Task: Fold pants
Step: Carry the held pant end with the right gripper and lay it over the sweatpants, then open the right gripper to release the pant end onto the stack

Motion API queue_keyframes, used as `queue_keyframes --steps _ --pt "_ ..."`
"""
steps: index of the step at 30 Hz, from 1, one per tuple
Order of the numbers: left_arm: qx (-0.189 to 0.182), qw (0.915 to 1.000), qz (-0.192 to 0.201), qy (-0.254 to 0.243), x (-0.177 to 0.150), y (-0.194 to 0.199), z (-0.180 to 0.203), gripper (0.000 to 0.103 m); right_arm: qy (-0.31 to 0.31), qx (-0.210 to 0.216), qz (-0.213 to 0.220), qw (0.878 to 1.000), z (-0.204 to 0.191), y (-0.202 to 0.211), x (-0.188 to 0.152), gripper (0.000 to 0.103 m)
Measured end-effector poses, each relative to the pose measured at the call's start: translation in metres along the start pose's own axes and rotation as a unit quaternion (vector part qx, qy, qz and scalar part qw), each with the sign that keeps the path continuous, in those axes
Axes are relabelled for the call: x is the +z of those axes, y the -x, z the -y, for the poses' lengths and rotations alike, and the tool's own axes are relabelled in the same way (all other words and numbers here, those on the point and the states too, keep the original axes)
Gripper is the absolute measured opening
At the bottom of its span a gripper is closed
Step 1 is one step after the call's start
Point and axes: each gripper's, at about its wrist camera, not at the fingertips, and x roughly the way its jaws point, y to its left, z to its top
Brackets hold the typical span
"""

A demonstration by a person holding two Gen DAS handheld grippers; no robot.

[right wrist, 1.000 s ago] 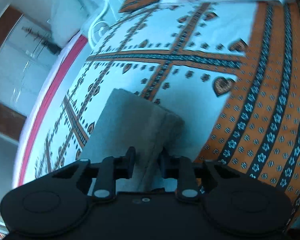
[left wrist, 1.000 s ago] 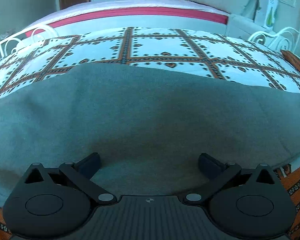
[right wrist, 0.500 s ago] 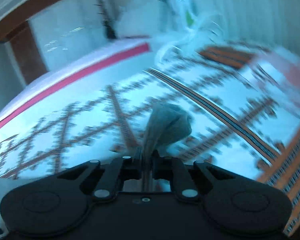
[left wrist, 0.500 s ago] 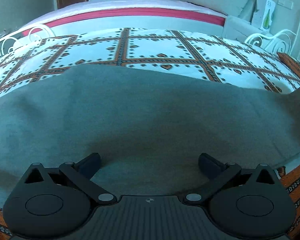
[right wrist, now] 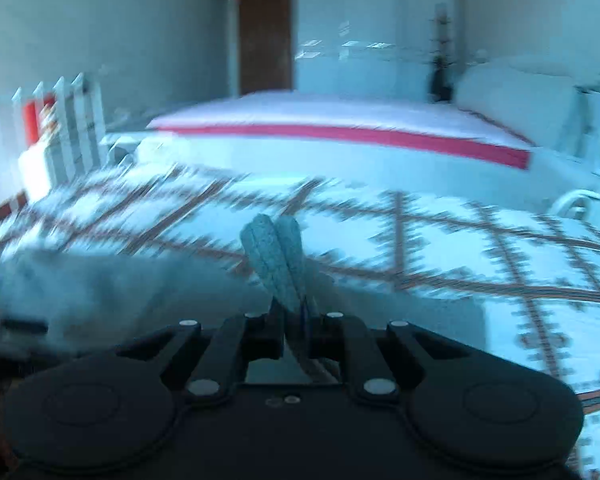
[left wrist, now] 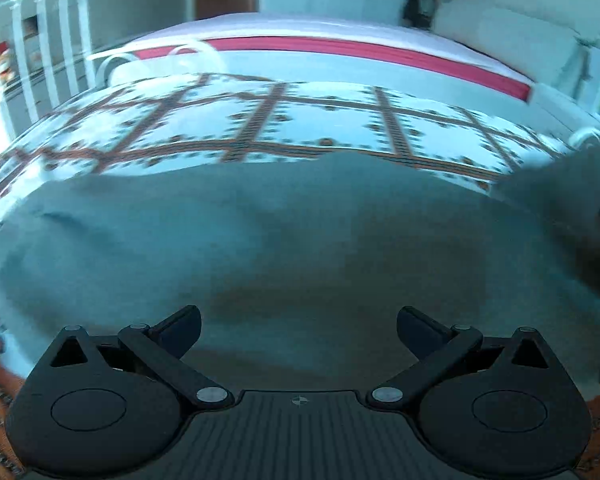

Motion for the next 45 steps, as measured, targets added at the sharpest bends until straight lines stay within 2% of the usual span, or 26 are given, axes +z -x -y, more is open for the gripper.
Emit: queue_keyframes --steps 4,7,8,11,13,14,15,16,18,19,21,23,24,26,28,30,32,33,35,38,41,44,45 --pt "0.012 0.9996 -0.004 0.026 -0.007 -0.008 -0.019 0.103 0.039 0.019 -0.036 0.998 -0.049 -0.029 -0.025 0.0" --pt "0.015 0.9997 -0.001 0.018 -0.011 -0.011 -0.017 0.103 0.046 0.013 -0.059 0.997 -0.065 -0.036 -0.037 0.0" --pt "0.013 0.9998 -0.001 0.016 -0.01 -0.011 -0.016 0.103 0.035 0.013 -0.055 0.998 -0.064 -0.033 -0.036 0.0" --pt "0.007 0.9997 0.002 0.022 -0.009 -0.011 -0.013 0.103 0.029 0.006 0.001 1.0 -0.067 -0.013 -0.028 0.0" --pt "0.006 0.9997 0.003 0.024 -0.01 -0.012 -0.012 0.103 0.008 0.034 0.024 0.999 -0.065 -0.006 -0.028 0.0" --pt "0.007 0.9997 0.002 0.022 -0.011 -0.014 -0.011 0.103 0.01 0.045 0.037 0.998 -0.067 -0.004 -0.032 0.0" --pt "0.008 0.9998 0.001 0.019 -0.012 -0.015 -0.009 0.103 0.033 0.037 0.038 0.998 -0.072 -0.006 -0.037 0.0" --pt "0.009 0.9998 0.001 0.016 -0.013 -0.015 -0.009 0.103 0.049 0.034 0.007 0.998 -0.076 -0.017 -0.043 0.0" --pt "0.009 0.9999 0.002 0.013 -0.014 -0.015 -0.008 0.103 0.02 0.051 -0.066 0.996 -0.072 -0.039 -0.052 0.002" --pt "0.009 0.9999 0.003 0.013 -0.014 -0.015 -0.009 0.103 0.021 0.056 -0.079 0.995 -0.072 -0.043 -0.054 0.006" --pt "0.006 0.9999 0.003 0.015 -0.014 -0.015 -0.01 0.103 0.063 0.056 -0.086 0.993 -0.081 -0.042 -0.054 0.015" --pt "0.004 0.9998 0.003 0.021 -0.013 -0.015 -0.012 0.103 0.068 0.082 -0.099 0.989 -0.082 -0.036 -0.045 0.038" --pt "0.002 0.9997 0.004 0.025 -0.013 -0.015 -0.013 0.103 0.051 0.099 -0.1 0.989 -0.078 -0.032 -0.04 0.039" --pt "0.0 0.9996 0.005 0.028 -0.014 -0.014 -0.013 0.103 0.007 0.124 -0.083 0.989 -0.067 -0.017 -0.03 0.039" --pt "-0.001 0.9996 0.005 0.027 -0.014 -0.014 -0.013 0.103 -0.021 0.122 -0.061 0.99 -0.057 -0.008 -0.024 0.038" --pt "-0.001 0.9997 0.006 0.025 -0.015 -0.012 -0.013 0.103 -0.027 0.073 -0.057 0.995 -0.048 -0.014 -0.022 0.035" --pt "-0.001 0.9997 0.007 0.024 -0.016 -0.011 -0.013 0.103 -0.016 0.027 -0.083 0.996 -0.041 -0.033 -0.024 0.019" --pt "-0.002 0.9997 0.008 0.025 -0.016 -0.01 -0.014 0.103 -0.016 0.023 -0.098 0.995 -0.04 -0.04 -0.026 0.016" --pt "-0.001 0.9995 0.01 0.029 -0.016 -0.009 -0.016 0.103 0.005 0.043 -0.133 0.99 -0.051 -0.049 -0.037 0.016" --pt "0.001 0.9994 0.009 0.034 -0.016 -0.007 -0.02 0.103 0.061 0.052 -0.127 0.989 -0.073 -0.041 -0.051 0.014" --pt "0.001 0.9993 0.009 0.036 -0.016 -0.004 -0.023 0.103 0.043 0.064 -0.123 0.989 -0.07 -0.04 -0.043 0.012" --pt "0.0 0.9988 0.006 0.048 -0.015 0.0 -0.031 0.103 0.009 0.041 -0.087 0.995 -0.063 -0.038 -0.031 0.023" --pt "0.003 0.9985 0.004 0.054 -0.015 0.001 -0.034 0.103 0.008 0.037 -0.089 0.995 -0.065 -0.041 -0.029 0.023"
